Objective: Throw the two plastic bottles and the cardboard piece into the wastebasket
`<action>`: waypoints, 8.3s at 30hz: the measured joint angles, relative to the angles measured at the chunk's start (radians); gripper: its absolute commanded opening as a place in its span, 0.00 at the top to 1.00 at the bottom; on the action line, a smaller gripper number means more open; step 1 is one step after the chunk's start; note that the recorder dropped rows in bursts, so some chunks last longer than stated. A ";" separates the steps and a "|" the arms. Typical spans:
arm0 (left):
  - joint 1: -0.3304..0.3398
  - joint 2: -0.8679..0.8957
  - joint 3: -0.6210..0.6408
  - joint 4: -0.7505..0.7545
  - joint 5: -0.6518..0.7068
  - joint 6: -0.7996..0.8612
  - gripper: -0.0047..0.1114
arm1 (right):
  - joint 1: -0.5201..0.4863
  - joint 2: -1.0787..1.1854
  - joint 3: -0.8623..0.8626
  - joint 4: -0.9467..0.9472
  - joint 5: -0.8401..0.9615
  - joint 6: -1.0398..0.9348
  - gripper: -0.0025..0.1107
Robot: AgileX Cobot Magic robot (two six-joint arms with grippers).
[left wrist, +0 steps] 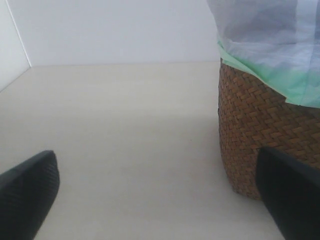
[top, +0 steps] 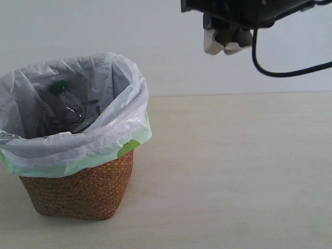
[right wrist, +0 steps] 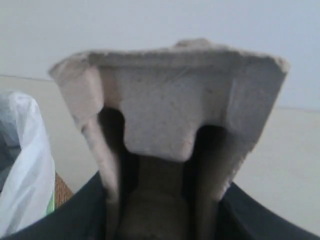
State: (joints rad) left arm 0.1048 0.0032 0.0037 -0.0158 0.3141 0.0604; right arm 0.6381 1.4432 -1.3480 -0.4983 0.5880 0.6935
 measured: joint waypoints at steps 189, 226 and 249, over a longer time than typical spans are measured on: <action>0.000 0.000 0.000 0.000 0.000 0.000 0.03 | -0.447 -1.442 0.651 0.516 -0.049 -0.597 0.98; 0.000 0.000 0.000 0.000 0.000 0.000 0.03 | -0.447 -1.438 1.343 0.617 -0.479 -0.579 0.98; 0.000 0.000 0.000 0.000 0.000 0.000 0.03 | -0.447 -1.438 1.343 0.567 -0.444 -0.585 0.98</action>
State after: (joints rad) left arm 0.1048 0.0032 0.0037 -0.0158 0.3141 0.0604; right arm 0.1909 0.0050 -0.0046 0.0686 0.1443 0.1085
